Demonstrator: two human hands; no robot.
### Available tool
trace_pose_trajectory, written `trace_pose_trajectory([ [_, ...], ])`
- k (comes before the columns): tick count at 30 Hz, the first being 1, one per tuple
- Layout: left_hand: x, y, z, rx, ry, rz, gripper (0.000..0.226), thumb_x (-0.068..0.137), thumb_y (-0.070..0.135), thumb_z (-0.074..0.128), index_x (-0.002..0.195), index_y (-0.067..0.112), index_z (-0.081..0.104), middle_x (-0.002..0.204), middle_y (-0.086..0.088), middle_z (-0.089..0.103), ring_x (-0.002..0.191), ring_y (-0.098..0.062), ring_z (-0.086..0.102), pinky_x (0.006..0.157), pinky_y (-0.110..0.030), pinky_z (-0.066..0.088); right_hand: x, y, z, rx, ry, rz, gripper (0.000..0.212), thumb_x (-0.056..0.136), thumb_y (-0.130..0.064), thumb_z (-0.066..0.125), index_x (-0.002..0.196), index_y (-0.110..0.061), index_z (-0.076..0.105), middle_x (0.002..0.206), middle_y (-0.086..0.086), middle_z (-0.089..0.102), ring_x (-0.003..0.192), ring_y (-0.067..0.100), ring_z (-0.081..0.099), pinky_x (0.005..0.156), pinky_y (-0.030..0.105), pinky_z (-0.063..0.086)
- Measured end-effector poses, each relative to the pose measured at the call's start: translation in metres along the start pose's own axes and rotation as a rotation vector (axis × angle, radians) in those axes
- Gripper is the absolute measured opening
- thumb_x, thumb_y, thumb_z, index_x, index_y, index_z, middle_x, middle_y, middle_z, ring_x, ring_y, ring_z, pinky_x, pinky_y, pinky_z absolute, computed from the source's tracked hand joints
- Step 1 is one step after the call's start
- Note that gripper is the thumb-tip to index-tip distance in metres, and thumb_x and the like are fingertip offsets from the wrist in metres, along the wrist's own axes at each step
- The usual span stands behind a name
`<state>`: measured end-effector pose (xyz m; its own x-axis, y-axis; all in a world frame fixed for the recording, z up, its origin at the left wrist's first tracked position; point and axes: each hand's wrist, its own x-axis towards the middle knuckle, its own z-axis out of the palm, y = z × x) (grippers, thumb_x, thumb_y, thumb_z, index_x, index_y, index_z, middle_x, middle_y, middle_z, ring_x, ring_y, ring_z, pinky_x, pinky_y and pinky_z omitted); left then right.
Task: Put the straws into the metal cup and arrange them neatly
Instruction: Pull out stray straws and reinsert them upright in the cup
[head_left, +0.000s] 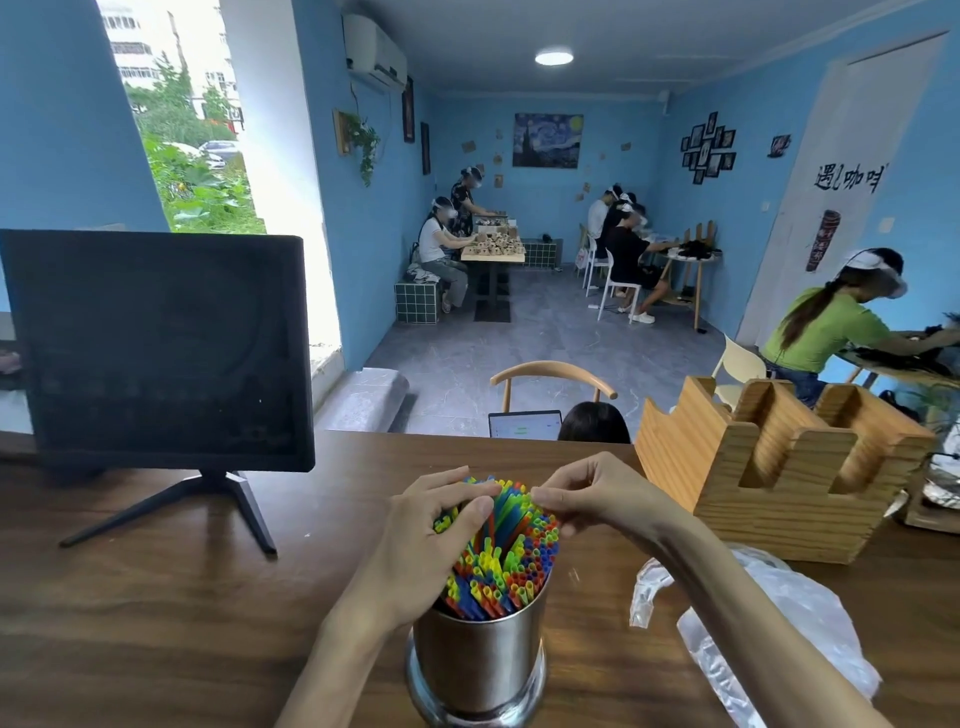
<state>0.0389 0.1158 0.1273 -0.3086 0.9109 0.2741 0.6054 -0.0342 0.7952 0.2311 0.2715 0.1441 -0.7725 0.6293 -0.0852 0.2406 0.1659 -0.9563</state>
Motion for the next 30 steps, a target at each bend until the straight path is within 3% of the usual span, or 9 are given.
trace_pose_trajectory([
  [11, 0.000, -0.004, 0.002, -0.004, 0.004, 0.009, 0.024, 0.097, 0.051, 0.056, 0.117, 0.052, 0.070, 0.137, 0.022, 0.051, 0.131, 0.008, 0.043, 0.105, -0.024, 0.039, 0.006, -0.002, 0.008, 0.022, 0.032, -0.018, 0.030, 0.083, -0.038, 0.076, 0.098, -0.013, 0.082, 0.096, 0.013, 0.077, 0.083, 0.017, 0.067, 0.068, 0.025, 0.054],
  [18, -0.001, -0.006, 0.003, 0.010, 0.012, 0.025, 0.019, 0.094, 0.059, 0.052, 0.105, 0.071, 0.062, 0.141, 0.023, 0.051, 0.129, 0.008, 0.044, 0.108, -0.033, 0.044, 0.012, -0.009, 0.003, -0.127, 0.007, -0.048, 0.021, 0.090, -0.036, 0.075, 0.099, -0.018, 0.081, 0.098, 0.006, 0.077, 0.097, 0.026, 0.071, 0.080, 0.035, 0.056],
  [30, -0.001, -0.005, 0.003, 0.008, 0.012, 0.046, 0.020, 0.093, 0.059, 0.052, 0.109, 0.066, 0.063, 0.143, 0.018, 0.052, 0.129, 0.007, 0.044, 0.109, -0.032, 0.043, 0.021, -0.026, -0.008, -0.176, -0.076, 0.019, 0.018, 0.090, -0.019, 0.075, 0.096, -0.002, 0.079, 0.093, 0.018, 0.074, 0.080, 0.014, 0.065, 0.069, 0.023, 0.055],
])
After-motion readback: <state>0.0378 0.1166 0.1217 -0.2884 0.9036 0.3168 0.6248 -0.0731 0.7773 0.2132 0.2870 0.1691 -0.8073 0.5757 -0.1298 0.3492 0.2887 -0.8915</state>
